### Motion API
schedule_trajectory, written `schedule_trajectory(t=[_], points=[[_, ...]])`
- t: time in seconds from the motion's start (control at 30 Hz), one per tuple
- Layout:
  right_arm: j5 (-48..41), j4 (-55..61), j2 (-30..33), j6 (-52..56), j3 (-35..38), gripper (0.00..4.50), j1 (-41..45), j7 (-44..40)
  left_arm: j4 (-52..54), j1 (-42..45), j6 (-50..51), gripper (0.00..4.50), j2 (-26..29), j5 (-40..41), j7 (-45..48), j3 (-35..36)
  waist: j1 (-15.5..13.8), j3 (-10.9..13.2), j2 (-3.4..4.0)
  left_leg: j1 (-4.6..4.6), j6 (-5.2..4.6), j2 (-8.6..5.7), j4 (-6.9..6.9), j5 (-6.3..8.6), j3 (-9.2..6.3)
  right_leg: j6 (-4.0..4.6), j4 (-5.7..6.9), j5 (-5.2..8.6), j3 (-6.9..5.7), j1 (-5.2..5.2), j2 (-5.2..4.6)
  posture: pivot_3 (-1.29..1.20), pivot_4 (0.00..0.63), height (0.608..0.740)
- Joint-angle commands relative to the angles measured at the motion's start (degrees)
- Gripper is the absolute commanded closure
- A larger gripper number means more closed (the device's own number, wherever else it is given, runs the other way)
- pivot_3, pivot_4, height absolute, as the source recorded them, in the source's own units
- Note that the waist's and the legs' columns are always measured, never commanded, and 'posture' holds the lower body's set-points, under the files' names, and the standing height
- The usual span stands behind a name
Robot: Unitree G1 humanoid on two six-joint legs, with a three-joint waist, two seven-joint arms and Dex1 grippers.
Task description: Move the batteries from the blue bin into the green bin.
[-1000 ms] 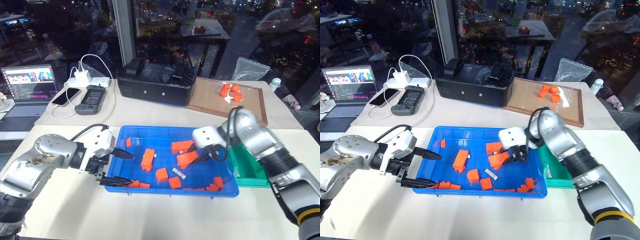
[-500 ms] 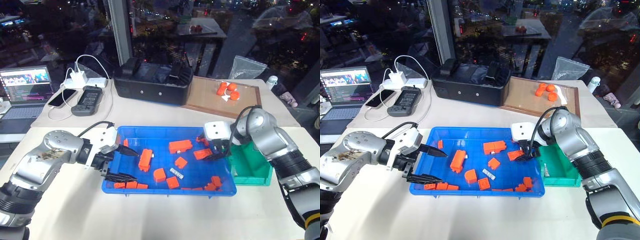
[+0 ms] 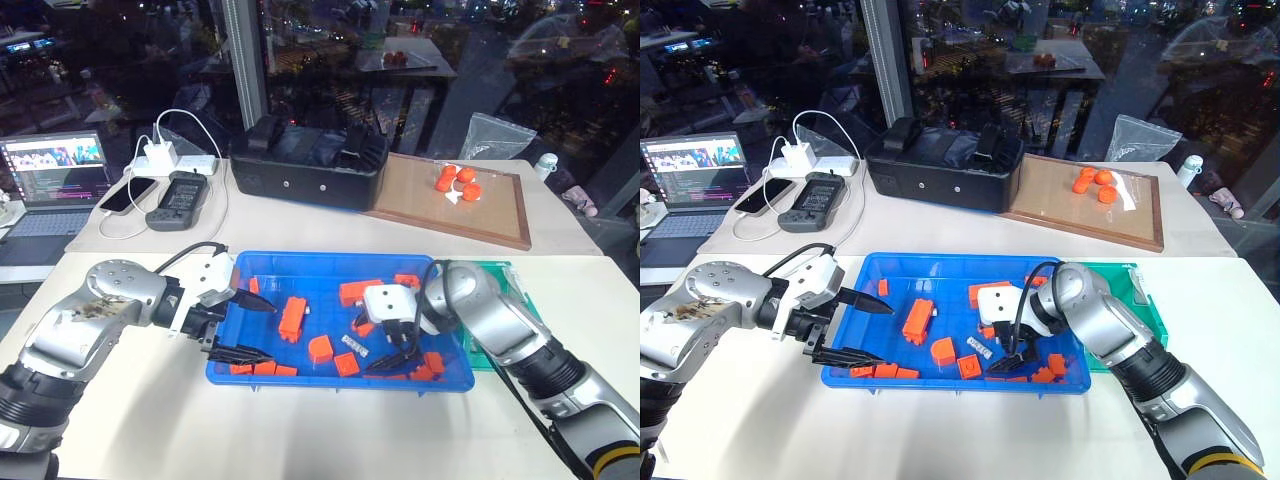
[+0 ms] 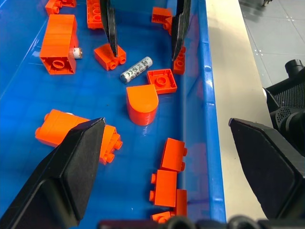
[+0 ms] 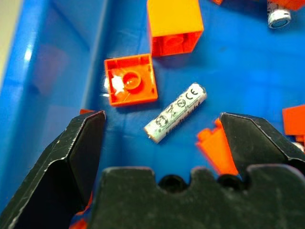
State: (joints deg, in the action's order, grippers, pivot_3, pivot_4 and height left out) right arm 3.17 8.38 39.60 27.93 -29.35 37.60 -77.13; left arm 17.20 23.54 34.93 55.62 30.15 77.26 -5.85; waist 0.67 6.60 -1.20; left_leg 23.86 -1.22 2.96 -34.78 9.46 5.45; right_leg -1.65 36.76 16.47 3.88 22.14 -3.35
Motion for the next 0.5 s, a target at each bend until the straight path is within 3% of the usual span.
schedule_trajectory(t=[0.03, 0.27, 0.37, 0.5], points=[[1.1, -1.3, -2.4, -1.2, -0.6, 0.04, 0.4, 2.9, 1.5, 0.3, -1.4, 0.0, 0.1, 0.7, 0.7, 1.4, 0.0, 0.0, 0.0, -0.01, 0.0, 0.0, 0.0, 0.0, 0.01, 0.0, 0.0, 0.0, -0.01, 0.0, 0.0, 0.0, 0.15, 0.74], [3.8, -6.8, -2.8, -5.7, -2.6, 0.04, 0.6, 4.0, 1.9, 0.2, -1.2, 0.0, 0.5, 0.3, 0.2, 1.5, 0.0, 0.0, -0.03, -0.05, 0.0, -0.01, -0.03, 0.0, 0.11, -0.01, -0.03, 0.02, -0.04, 0.03, 0.0, 0.0, 0.15, 0.74], [3.9, -7.7, -2.8, -5.8, -2.7, 0.68, 0.7, 3.7, 2.2, 0.0, -1.1, 0.0, 0.6, 0.3, 0.0, 1.6, 0.0, 0.0, -0.03, -0.09, 0.0, -0.01, -0.02, 0.0, 0.1, -0.01, -0.02, 0.02, -0.05, 0.01, 0.01, 0.0, 0.15, 0.74], [3.5, -7.7, -2.8, -5.9, -2.6, 2.06, 0.7, 3.1, 2.6, -0.1, -0.7, 0.0, 0.7, 0.5, -0.2, 1.7, 0.0, 0.0, -0.04, -0.1, 0.0, -0.01, -0.02, 0.0, 0.08, -0.01, -0.01, 0.02, -0.05, -0.01, 0.01, 0.0, 0.15, 0.74]])
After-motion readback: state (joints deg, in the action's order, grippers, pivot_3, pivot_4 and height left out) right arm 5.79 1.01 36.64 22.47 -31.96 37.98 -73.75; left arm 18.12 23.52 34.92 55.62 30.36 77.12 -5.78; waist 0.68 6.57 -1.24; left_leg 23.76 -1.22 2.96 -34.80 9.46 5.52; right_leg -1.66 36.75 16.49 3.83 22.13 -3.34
